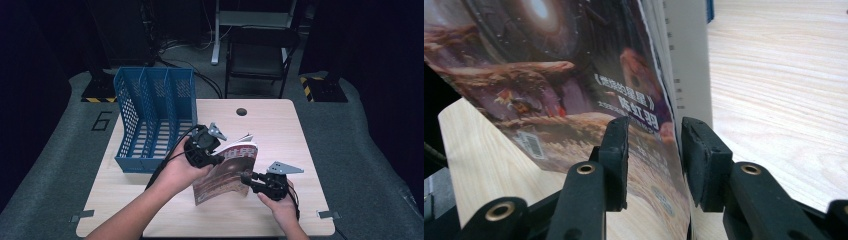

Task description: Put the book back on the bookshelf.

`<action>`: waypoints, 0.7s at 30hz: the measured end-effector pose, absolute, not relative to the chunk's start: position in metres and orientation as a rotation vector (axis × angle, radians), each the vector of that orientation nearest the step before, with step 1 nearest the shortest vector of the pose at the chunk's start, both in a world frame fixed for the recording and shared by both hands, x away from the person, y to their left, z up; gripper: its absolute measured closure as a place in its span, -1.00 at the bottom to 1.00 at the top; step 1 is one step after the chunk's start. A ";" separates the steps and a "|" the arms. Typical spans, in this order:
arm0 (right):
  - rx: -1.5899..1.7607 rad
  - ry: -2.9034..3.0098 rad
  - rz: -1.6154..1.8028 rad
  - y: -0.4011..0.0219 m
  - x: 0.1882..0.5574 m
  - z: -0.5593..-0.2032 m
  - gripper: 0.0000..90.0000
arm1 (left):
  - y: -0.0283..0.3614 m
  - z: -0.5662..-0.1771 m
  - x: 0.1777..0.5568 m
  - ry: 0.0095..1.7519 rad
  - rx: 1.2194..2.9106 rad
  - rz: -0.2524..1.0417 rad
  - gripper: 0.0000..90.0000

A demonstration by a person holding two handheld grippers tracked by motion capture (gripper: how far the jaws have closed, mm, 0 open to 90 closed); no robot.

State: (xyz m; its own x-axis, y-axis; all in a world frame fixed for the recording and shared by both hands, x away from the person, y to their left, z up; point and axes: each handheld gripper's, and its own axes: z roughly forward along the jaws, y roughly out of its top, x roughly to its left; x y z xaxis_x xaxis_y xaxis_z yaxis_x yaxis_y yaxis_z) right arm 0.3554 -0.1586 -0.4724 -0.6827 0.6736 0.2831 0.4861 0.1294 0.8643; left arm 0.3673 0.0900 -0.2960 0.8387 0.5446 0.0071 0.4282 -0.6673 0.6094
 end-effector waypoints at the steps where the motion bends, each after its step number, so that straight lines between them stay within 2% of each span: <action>1: 1.165 2.212 1.579 -0.159 0.356 -0.473 0.41 | 0.090 -0.296 0.368 0.703 2.410 0.250 0.86; 9: 1.231 2.162 1.599 -0.171 0.359 -0.474 0.45 | 0.088 -0.294 0.369 0.711 2.433 0.231 0.86; 21: 1.201 2.188 1.586 -0.167 0.358 -0.474 0.44 | 0.086 -0.292 0.371 0.724 2.462 0.221 0.86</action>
